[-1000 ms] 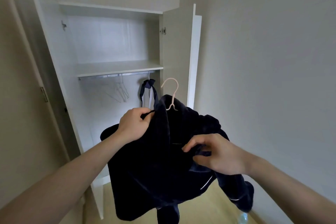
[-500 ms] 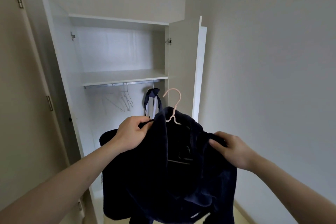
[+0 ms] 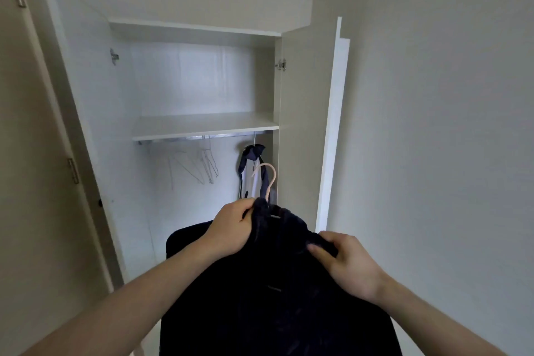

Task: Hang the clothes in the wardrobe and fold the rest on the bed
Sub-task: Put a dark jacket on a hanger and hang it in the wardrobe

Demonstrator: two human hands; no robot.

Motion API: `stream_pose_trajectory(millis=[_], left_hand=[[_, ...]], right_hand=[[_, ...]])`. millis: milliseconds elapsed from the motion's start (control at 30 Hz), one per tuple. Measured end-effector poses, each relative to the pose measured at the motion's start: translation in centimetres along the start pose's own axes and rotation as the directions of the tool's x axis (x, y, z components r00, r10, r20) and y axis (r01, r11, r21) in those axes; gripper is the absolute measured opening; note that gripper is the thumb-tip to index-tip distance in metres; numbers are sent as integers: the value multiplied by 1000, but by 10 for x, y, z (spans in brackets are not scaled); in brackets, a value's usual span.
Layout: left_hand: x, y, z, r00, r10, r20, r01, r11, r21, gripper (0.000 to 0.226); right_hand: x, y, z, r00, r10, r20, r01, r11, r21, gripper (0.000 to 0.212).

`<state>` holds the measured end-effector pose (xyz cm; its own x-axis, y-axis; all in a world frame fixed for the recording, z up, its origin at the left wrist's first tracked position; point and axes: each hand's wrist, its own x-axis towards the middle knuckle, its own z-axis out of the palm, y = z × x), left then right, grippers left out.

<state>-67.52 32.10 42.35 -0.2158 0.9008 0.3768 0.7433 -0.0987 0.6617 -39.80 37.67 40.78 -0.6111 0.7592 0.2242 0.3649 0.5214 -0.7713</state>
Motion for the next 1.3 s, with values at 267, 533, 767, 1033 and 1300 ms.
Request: stream_pose_trajectory(millis=[267,533,767,1033,1300], left_hand=[[97,-30,10,997,12,80,-40,931,362,24],[157,-78,-12,989,-140,-44,147,939,313,38],[205,-138,-65,969,-226,-100,247,913,326,34],[317,-222,-134,961,-194,-199,258,886,385,39],[428,-297,-183,975,-174,-141,218,876,430,43]], right_hand=[[91,68,6,998,31,-60,-24,994,109,28],[198,92,6,997,70,-14,-66,979,191,18],[294,104,29,986,151,-67,-128,957,261,16],[409,125,85,969,212,-129,-176,953,246,12],[512,133,148,942,274,-194,-243,955,169,14]])
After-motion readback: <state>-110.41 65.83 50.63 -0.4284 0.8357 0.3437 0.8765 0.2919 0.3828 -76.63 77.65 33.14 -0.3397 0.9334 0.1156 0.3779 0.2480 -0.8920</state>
